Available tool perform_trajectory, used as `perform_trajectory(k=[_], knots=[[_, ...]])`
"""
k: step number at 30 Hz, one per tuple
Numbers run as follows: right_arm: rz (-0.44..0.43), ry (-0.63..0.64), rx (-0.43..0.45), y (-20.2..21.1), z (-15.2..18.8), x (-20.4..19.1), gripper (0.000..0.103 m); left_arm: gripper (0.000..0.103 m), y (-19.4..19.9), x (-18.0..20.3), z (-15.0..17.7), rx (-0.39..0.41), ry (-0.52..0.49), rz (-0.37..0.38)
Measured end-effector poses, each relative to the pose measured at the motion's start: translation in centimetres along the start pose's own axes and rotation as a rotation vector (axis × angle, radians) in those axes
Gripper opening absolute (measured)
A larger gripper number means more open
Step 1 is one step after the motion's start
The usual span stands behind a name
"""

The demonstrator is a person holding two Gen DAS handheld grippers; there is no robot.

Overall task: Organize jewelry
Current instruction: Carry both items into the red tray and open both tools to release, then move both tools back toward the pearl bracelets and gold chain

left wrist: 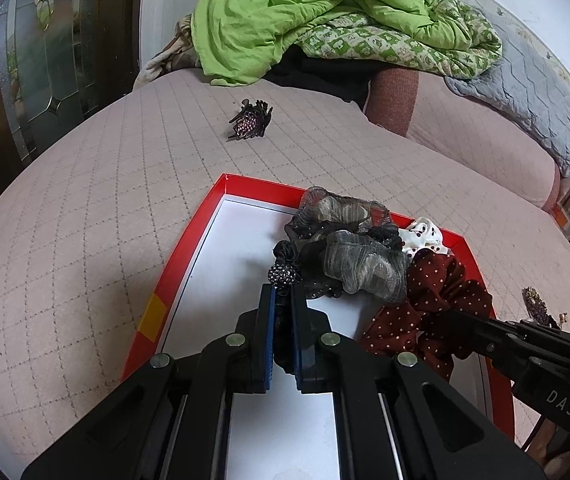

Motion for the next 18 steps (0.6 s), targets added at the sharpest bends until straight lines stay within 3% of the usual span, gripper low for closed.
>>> perform_trajectory(k=[11, 14, 18], knots=[[0.001, -0.002, -0.002, 0.1, 0.0, 0.3, 0.011, 0.008, 0.1, -0.3, 0.0, 0.002, 0.019, 0.005], [-0.006, -0.003, -0.002, 0.3, 0.0, 0.3, 0.018, 0.009, 0.3, -0.4, -0.1, 0.009, 0.024, 0.008], [-0.007, 0.0, 0.011, 0.8, 0.0, 0.2, 0.023, 0.03, 1.0, -0.5, -0.3, 0.044, 0.028, 0.0]])
Point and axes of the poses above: each gripper's, at about its wrist camera, not at the fingertips, and y roughly against the way its jaws point, x to its right, z to its underside, the point moved 2 cm from there along -y, roughly the way its jaws point, and after that the axes turned 3 degrees about -x, right-handed, at the moved point
